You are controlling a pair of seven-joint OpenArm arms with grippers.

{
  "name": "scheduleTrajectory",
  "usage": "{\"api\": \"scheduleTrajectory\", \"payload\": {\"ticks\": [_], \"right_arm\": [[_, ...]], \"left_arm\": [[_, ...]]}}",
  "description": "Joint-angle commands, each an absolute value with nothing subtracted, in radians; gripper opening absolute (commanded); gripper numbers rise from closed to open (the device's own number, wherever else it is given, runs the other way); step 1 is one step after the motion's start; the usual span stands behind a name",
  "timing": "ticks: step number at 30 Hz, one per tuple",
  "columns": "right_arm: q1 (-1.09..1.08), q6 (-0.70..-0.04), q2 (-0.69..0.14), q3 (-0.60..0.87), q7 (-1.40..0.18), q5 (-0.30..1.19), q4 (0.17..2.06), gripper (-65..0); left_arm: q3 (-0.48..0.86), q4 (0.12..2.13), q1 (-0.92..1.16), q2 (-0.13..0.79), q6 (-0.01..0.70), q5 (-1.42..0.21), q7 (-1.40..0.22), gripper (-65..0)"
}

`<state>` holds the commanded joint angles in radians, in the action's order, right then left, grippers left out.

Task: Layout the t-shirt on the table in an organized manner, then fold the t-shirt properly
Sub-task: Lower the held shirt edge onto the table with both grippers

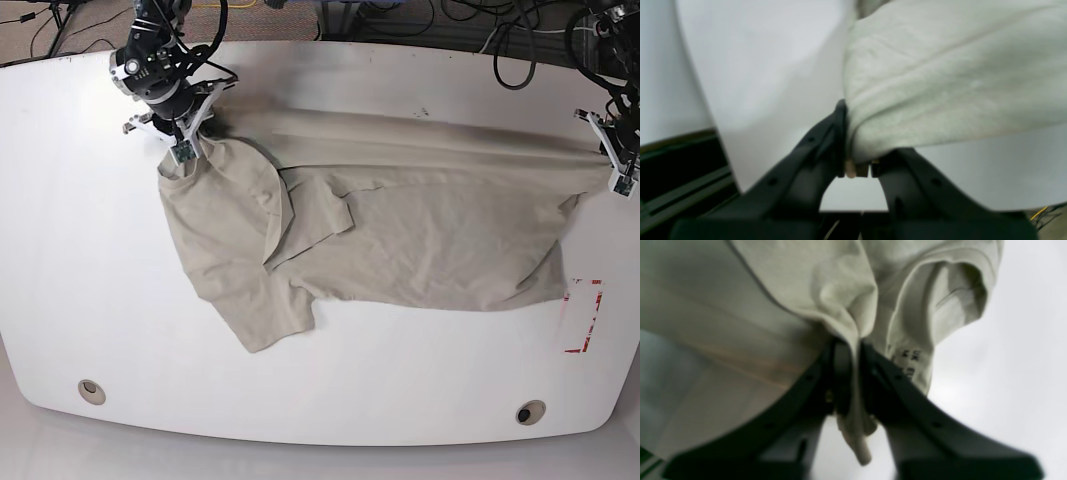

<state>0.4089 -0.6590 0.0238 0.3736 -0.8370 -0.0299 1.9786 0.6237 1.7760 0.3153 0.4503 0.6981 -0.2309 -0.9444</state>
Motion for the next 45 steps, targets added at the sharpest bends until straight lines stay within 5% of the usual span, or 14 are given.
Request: {"api": "scheduleTrajectory", "payload": {"ticks": [3, 8, 11, 45], "right_arm": [[0.430, -0.661, 0.024, 0.374, -0.837, -0.030, 1.980, -35.0], [0.463, -0.661, 0.024, 0.374, -0.837, -0.030, 1.997, -34.4], [0.476, -0.662, 0.024, 0.374, -0.837, -0.030, 2.005, -34.2], [0.513, -0.698, -0.065, 0.499, -0.837, -0.039, 2.020, -34.2]], "left_arm": [[0.624, 1.774, 0.317, 0.450, 0.698, -0.229, -0.944, -48.3], [0.624, 1.779, 0.348, 0.450, 0.698, -0.229, -0.946, -24.6], [0.625, 1.779, 0.351, 0.450, 0.698, -0.229, -0.946, -17.5], [0.687, 1.833, 0.274, 0.456, 0.698, -0.228, -0.947, -20.3]]}}
